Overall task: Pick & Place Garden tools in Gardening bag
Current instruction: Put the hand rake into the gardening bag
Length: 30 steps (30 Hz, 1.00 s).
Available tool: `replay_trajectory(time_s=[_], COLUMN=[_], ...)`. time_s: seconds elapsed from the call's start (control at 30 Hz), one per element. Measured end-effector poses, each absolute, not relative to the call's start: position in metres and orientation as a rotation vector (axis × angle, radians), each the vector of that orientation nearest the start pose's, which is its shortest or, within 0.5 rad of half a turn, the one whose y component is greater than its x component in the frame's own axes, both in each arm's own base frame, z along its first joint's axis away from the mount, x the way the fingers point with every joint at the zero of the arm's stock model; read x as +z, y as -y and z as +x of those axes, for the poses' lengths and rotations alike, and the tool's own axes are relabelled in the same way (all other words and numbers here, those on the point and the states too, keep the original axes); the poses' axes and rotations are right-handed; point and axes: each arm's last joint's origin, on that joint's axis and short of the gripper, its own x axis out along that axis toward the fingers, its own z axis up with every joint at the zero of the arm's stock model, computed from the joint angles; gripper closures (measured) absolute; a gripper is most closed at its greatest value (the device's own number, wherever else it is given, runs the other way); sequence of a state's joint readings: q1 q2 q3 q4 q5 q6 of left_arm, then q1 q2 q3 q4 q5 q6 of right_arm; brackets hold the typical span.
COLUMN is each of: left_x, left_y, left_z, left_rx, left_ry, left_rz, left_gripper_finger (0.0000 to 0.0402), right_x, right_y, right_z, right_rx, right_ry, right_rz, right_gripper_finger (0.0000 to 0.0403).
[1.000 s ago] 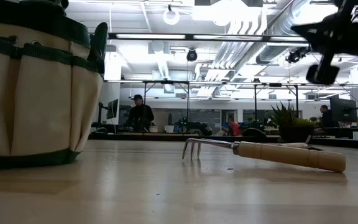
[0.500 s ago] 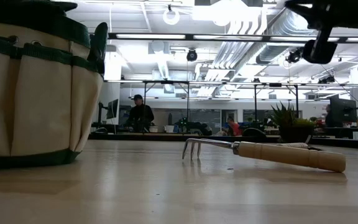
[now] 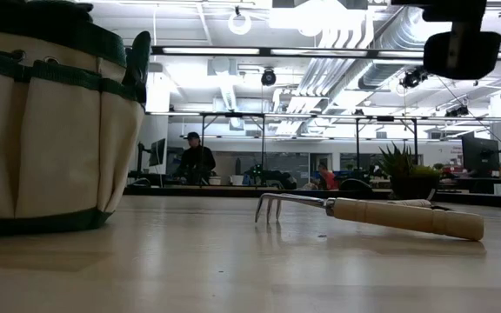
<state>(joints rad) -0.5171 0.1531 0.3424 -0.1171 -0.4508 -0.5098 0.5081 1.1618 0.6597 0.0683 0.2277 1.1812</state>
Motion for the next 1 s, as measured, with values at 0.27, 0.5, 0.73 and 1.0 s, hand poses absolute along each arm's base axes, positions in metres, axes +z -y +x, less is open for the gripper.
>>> replay_trajectory(time_s=[0.27, 0.5, 0.73, 1.0], left_x=[0.253, 0.247, 0.246, 0.246], left_y=[0.031, 0.032, 0.032, 0.032], left_z=[0.076, 0.076, 0.076, 0.076], left_rx=[-0.137, -0.153, -0.157, -0.154], left_ry=[0.010, -0.055, -0.069, -0.078], left_rz=[-0.536, -0.567, -0.573, -0.568], left_gripper_finger=[0.0172, 0.0172, 0.0172, 0.0172], right_x=[0.204, 0.180, 0.201, 0.214], right_y=[-0.137, -0.137, -0.140, -0.142], right_z=[0.248, 0.258, 0.267, 0.271], right_rx=[0.142, 0.079, -0.026, -0.139], right_ry=[-0.684, -0.760, -0.835, -0.957], right_rz=[1.014, 1.015, 0.801, 0.559], right_gripper_finger=[0.0400, 0.0400, 0.0400, 0.0400])
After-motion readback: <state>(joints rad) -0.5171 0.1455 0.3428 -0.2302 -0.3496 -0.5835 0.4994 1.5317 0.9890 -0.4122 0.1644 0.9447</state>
